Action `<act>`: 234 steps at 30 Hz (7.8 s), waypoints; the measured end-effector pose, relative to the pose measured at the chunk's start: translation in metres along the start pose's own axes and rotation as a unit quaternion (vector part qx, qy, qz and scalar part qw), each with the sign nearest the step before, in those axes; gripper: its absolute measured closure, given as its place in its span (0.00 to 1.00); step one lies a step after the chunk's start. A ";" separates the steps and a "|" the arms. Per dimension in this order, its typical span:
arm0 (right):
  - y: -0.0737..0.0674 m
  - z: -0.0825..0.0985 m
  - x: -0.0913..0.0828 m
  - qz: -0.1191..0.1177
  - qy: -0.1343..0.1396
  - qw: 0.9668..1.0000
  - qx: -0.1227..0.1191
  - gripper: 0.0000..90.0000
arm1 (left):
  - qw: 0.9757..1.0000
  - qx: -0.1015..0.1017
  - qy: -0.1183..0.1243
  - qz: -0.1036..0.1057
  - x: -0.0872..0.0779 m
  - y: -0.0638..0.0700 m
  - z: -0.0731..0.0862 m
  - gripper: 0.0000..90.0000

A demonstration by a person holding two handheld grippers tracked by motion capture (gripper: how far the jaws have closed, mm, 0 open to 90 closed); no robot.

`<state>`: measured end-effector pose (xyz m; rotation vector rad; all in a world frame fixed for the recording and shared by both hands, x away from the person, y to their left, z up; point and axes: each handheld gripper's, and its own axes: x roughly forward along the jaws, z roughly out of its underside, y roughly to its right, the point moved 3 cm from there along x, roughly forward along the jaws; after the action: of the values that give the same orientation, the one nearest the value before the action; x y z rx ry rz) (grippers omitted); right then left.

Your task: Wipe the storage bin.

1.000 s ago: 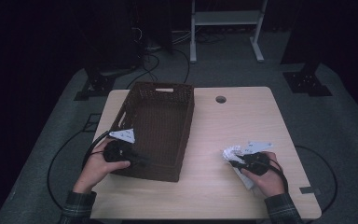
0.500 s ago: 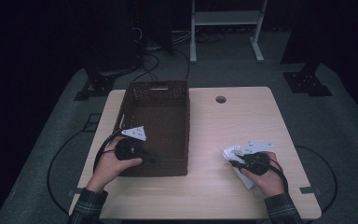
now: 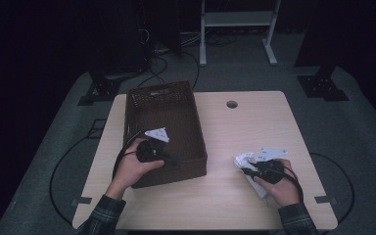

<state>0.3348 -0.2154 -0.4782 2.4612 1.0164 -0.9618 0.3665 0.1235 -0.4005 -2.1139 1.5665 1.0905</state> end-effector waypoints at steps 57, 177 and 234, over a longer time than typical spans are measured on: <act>0.004 0.003 -0.003 0.007 0.000 1.000 0.006 0.80 | 0.999 0.036 0.020 0.002 0.053 0.005 -0.051 0.87; 0.004 -0.037 0.064 -0.030 -0.031 0.999 0.008 0.80 | 0.997 0.042 0.048 0.036 0.069 -0.002 -0.045 0.76; -0.023 -0.041 0.073 -0.037 -0.061 0.997 -0.041 0.80 | 0.997 0.043 0.047 0.034 0.069 -0.002 -0.045 0.77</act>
<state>0.3758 -0.1415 -0.4994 2.2818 1.0897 -1.0583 0.3942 0.0485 -0.4199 -2.0964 1.7075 0.9403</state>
